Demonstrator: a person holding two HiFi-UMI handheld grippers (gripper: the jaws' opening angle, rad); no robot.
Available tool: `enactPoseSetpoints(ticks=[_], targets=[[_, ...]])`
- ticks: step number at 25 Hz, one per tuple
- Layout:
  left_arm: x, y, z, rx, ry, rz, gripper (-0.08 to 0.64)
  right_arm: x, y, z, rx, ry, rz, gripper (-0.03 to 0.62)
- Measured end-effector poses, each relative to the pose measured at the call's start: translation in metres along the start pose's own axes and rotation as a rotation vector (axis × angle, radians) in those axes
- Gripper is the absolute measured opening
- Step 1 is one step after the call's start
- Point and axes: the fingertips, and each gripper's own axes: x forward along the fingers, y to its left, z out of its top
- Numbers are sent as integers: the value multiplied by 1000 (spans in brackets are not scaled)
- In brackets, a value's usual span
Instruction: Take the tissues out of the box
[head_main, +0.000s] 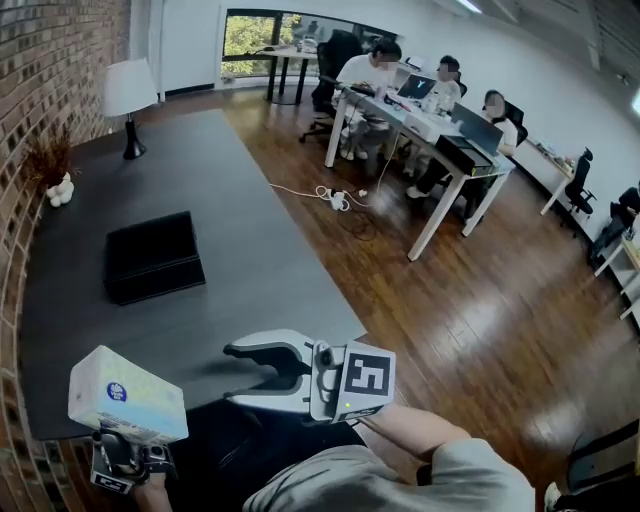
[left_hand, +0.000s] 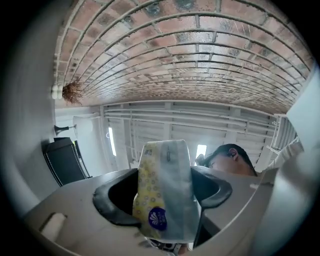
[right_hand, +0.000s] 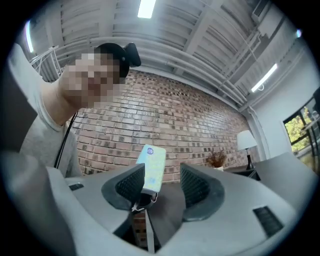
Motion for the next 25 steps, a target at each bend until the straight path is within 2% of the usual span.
enactPoseSetpoints(ticks=[4,10,15,18,25], targets=[[-14,6,3,-53,-52,29,328,10,16,4,-34,30,15,219],[-18,3,7,-46,-30,40,328,2,27,0,-44,43,-27,218],[-12,-5,7,-97,-55,0,328,2,37,-7,-40,61,-29,218],[-9,-7,5,-81,-48,-4,328,2,39,-4,-51,64,-34,218],[-13,-14,-2,-18,-24,46,328,-10,44,-9,-38,104,-21,218]])
